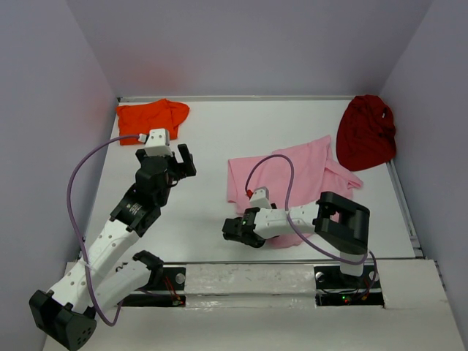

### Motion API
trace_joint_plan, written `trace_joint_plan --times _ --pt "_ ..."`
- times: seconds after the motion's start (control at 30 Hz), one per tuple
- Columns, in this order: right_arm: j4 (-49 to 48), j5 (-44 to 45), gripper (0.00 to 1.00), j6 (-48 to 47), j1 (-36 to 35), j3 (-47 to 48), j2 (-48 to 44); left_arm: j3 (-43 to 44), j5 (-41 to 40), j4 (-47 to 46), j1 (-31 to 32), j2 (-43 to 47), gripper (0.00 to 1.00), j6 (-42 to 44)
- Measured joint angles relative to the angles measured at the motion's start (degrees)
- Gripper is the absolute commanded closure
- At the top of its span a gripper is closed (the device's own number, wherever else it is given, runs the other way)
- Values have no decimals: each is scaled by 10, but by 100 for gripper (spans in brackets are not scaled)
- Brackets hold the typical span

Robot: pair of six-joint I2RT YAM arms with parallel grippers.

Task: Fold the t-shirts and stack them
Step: Flatten the tshirt out

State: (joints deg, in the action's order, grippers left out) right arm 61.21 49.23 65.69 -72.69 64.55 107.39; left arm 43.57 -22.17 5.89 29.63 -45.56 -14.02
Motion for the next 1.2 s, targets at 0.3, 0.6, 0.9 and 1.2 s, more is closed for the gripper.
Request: trace_joint_plan --times 0.3,0.6,0.9,1.2 --pt "-8 5 41 -27 0 -8 0 -1 -3 0 3 0 3 0" --pt "-14 13 53 -45 3 5 12 -1 -4 0 3 2 3 0" --pt "-83 0 95 -85 3 -13 5 -1 -5 0 4 2 3 0" --pt "-133 -19 85 -115 8 -56 -50 -1 -6 0 7 2 3 0"
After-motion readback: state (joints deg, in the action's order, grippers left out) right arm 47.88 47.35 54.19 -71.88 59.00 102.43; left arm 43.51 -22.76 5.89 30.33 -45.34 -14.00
